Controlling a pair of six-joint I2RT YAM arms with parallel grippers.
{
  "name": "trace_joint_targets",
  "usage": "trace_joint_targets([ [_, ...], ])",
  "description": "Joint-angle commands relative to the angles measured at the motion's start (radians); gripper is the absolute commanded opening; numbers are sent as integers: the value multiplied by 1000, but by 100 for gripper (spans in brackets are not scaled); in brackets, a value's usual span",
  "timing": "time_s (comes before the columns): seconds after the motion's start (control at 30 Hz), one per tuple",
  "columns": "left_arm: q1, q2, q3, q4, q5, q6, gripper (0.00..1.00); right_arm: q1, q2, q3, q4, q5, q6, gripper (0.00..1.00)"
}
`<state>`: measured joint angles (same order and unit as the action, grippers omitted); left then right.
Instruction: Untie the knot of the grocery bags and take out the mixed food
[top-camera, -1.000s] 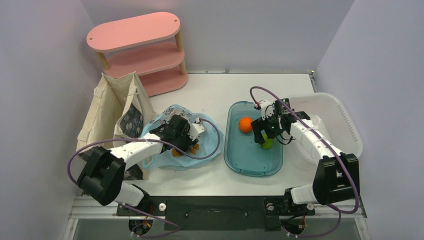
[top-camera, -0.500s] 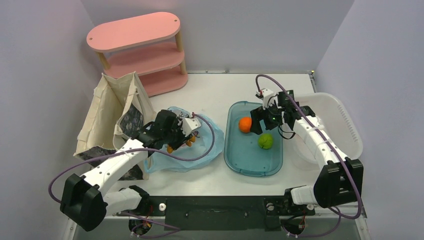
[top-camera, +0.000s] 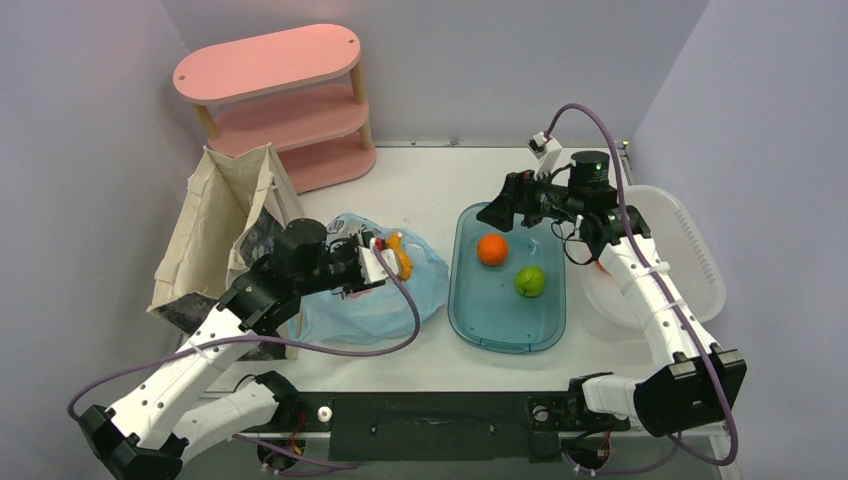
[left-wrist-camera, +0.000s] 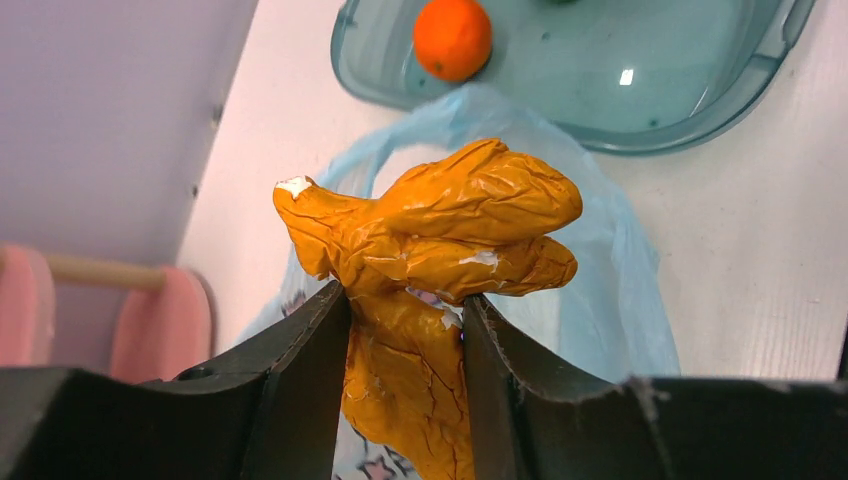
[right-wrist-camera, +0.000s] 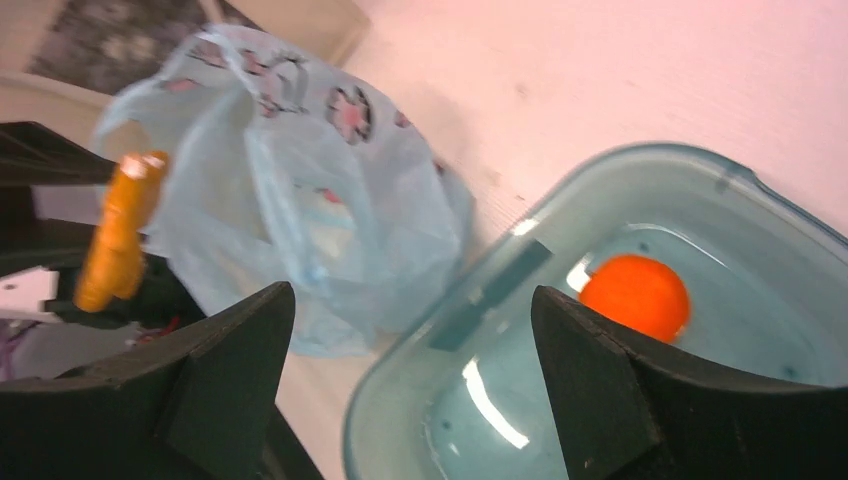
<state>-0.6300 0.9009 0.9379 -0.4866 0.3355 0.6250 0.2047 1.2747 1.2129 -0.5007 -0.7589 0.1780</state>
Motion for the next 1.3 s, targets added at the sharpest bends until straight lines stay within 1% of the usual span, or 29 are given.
trace_joint_targets([
  [0.0,-107,45,107,60,-28,154,33,76,-68,50,182,-134,210,84],
  [0.07,-141,67,138,78,-60,177,33,114,-87,40,225,-154,253,84],
  [0.17,-176,90,172,103,-87,206,33,172,-110,23,262,-166,277,86],
  [0.33,-239,116,187,141,-128,283,34,232,-113,12,264,-156,252,86],
  [0.53,-264,122,181,158,-150,289,34,312,-88,22,242,-133,195,86],
  [0.63,-272,120,175,177,-164,299,34,351,-68,7,240,-119,188,84],
  [0.77,-275,112,169,209,-181,300,35,369,-46,-30,241,-125,190,73],
  [0.83,-275,106,165,210,-182,306,35,380,-38,-37,256,-129,198,65],
  [0.93,-275,99,155,211,-166,309,36,392,-29,-24,282,-133,213,41],
  [0.97,-275,95,150,210,-160,307,40,392,-27,-14,283,-134,212,24],
  [1.0,-275,93,146,205,-155,303,43,390,-27,-10,281,-135,211,16],
  [1.03,-275,91,143,203,-155,290,47,387,-27,-3,277,-133,205,4],
  [1.07,-275,88,135,206,-161,281,48,380,-30,0,268,-131,201,1],
  [1.1,-275,81,131,209,-165,258,50,374,-33,3,263,-129,198,0],
  [1.2,-262,58,122,202,-183,183,53,313,-53,3,240,-126,208,0],
  [1.27,-234,35,123,165,-167,145,55,257,-70,0,224,-126,215,0],
])
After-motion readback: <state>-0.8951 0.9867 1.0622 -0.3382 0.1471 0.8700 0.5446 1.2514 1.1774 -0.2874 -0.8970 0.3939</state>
